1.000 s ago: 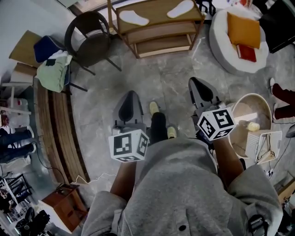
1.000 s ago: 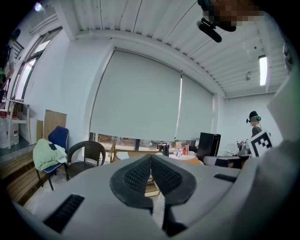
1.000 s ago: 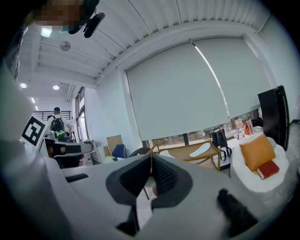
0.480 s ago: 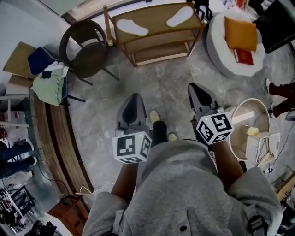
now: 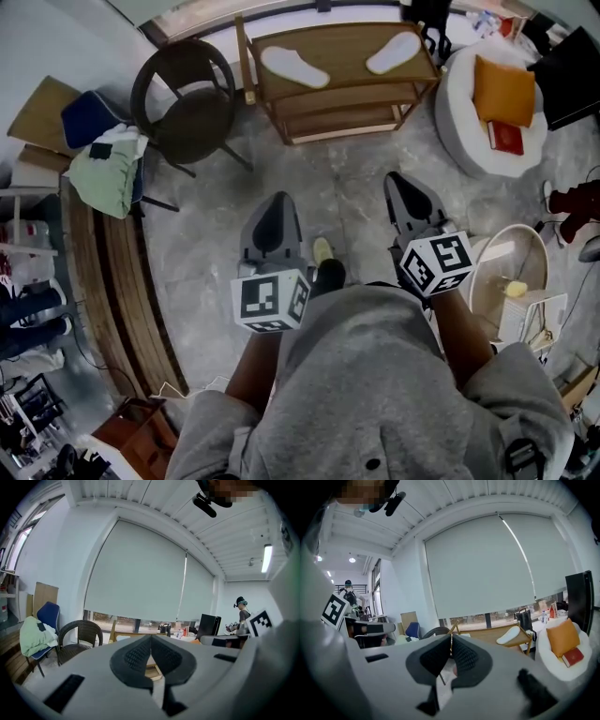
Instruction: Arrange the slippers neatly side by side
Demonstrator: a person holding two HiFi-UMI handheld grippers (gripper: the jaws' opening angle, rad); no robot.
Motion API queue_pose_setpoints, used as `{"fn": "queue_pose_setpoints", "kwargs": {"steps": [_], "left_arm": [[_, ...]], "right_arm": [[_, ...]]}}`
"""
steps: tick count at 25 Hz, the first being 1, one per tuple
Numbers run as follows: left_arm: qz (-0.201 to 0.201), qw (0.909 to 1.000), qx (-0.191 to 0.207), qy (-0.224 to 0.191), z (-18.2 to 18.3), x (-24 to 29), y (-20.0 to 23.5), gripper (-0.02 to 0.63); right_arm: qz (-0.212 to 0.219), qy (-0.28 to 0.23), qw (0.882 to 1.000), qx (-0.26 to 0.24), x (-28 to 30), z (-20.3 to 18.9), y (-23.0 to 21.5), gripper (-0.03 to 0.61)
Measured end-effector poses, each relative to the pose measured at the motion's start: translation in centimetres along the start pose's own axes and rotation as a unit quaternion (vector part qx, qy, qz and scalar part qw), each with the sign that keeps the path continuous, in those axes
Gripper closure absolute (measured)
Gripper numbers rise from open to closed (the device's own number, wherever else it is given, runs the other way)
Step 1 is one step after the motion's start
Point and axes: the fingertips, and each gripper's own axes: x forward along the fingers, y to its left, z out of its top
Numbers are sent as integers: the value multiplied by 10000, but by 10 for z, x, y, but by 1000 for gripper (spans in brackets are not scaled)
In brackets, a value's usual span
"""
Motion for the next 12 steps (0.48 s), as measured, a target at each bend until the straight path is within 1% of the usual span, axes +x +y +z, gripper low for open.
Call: {"fn": "queue_pose_setpoints", "kwargs": {"steps": [5, 8, 12], "left_arm": [[-104, 9999, 1, -17, 9, 17, 30, 600], [-207, 9998, 16, -22, 13, 30, 39, 600], [-331, 9994, 42, -45, 19, 41, 46, 600]], "right_arm": [[-72, -95, 9999, -7, 34, 11, 7, 554], [-140, -115, 9998, 108, 48, 15, 6, 554], [-266, -105, 9996, -35, 59, 19, 6, 554]]}}
